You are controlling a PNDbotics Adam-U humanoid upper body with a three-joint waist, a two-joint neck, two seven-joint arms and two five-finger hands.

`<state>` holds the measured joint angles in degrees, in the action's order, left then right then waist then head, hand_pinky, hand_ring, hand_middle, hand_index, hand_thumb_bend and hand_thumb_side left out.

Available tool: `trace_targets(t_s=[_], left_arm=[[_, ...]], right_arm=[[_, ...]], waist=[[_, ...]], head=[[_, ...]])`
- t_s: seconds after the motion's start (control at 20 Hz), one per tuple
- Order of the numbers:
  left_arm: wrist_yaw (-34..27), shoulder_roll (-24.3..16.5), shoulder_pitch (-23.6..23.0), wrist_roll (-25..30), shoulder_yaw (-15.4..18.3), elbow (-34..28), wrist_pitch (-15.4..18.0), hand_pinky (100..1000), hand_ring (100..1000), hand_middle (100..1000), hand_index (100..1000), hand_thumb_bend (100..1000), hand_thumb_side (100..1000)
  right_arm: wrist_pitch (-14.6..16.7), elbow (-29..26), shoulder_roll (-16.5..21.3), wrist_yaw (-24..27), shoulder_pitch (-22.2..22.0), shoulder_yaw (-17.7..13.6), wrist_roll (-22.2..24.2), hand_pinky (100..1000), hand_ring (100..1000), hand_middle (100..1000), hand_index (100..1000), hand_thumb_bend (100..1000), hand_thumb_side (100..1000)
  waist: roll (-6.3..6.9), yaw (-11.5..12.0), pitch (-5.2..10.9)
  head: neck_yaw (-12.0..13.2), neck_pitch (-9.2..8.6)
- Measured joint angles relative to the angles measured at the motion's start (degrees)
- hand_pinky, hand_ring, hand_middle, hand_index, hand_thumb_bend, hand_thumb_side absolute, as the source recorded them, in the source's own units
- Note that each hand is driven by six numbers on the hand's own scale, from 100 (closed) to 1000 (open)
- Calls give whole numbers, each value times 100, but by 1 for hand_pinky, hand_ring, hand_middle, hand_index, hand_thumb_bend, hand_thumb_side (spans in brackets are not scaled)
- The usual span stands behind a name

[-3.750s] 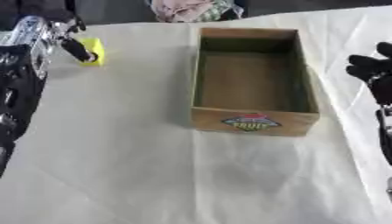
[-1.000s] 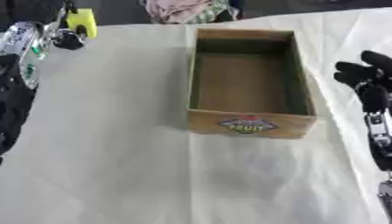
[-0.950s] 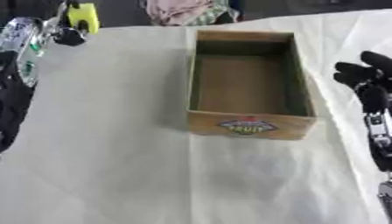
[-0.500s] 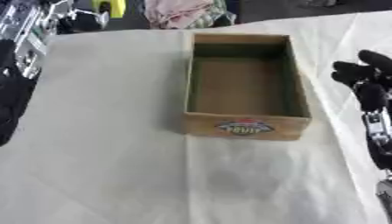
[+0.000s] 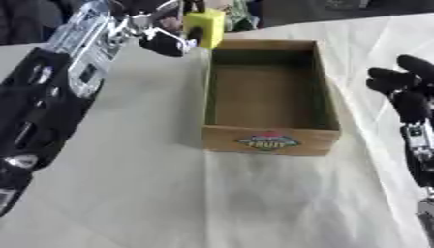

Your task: Pick up objects on the table and place them in the box.

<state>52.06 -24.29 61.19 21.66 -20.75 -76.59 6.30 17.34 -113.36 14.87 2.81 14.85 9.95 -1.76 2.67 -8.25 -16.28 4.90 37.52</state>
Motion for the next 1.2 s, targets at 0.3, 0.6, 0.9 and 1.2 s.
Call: trace_targets(t_s=[0.3,0.6,0.9,1.2], left_arm=[[-119,236,-109,157,-273,154,161,634,590,600,735,255,323],[-77,240,-189,214,-337,79,221,665,647,671,806,489,433],[-58,-74,-375,-66,-66,-705,21,691,671,697,819,577,490],[-5,-837,-1123,-191,583,-2108,-337,722,724,747,848,595,492]], right_arm=[[-6,0,0,39,27,6,39,839,830,609,866,100,515],[-11,0,0,44,27,6,61,839,831,610,866,100,514],[-13,0,0,46,25,-1,67,841,832,611,866,100,514],[-17,0,0,46,27,-7,64,841,833,612,867,100,516]], waist=[[0,-23,0],[-4,10,-1],[-25,75,-2],[4,209,-44]], head=[[-3,-32],[-21,-34],[-54,-59],[-119,-115]])
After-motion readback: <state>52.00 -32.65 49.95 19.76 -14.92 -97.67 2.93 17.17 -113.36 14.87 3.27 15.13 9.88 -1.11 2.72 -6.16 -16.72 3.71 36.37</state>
